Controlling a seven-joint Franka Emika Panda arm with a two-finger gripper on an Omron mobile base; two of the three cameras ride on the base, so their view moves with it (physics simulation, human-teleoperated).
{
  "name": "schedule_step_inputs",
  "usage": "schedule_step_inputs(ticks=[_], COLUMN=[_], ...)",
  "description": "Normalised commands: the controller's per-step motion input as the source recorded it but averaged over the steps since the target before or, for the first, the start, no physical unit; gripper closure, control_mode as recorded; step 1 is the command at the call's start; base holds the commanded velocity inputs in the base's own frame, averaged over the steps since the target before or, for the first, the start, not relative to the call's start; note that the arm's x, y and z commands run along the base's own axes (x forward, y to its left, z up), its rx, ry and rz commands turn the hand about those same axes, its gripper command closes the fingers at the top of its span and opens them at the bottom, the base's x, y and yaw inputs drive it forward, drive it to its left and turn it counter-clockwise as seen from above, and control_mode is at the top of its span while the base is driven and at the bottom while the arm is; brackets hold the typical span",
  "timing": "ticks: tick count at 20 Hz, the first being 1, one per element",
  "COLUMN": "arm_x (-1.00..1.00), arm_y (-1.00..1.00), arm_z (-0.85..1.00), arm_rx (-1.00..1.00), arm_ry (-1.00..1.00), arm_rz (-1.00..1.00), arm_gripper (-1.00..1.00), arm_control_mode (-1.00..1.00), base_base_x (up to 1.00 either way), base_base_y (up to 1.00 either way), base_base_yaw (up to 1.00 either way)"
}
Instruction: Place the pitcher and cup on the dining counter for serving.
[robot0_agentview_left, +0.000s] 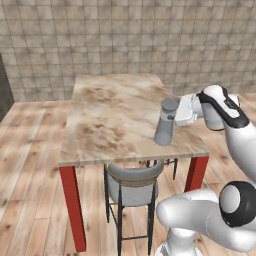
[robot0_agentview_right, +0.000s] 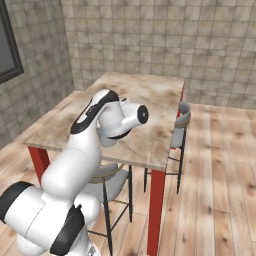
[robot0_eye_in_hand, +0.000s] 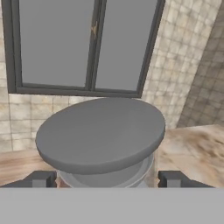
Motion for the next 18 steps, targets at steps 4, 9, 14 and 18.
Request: schedule_step_inputs(ticks=[4,9,14,18], arm_x=[0.41,0.36,0.37,0.41], arm_y=[0.00,0.00,0.00,0.00], arm_z=[-0.32,-0.39,-0.37,-0.34], arm_rx=[0.00,0.00,0.00,0.00], arm_ry=[-0.01,0.00,0.00,0.00], arm_rz=[0.00,0.00,0.00,0.00], arm_gripper=[1.00,1.00,1.00,1.00], arm_control_mode=[-1.00,-1.00,-1.00,-1.00], base_base_x=[0.00,0.00,0.00,0.00], base_base_y=[0.00,0.00,0.00,0.00], base_base_yaw=[0.00,0.00,0.00,0.00])
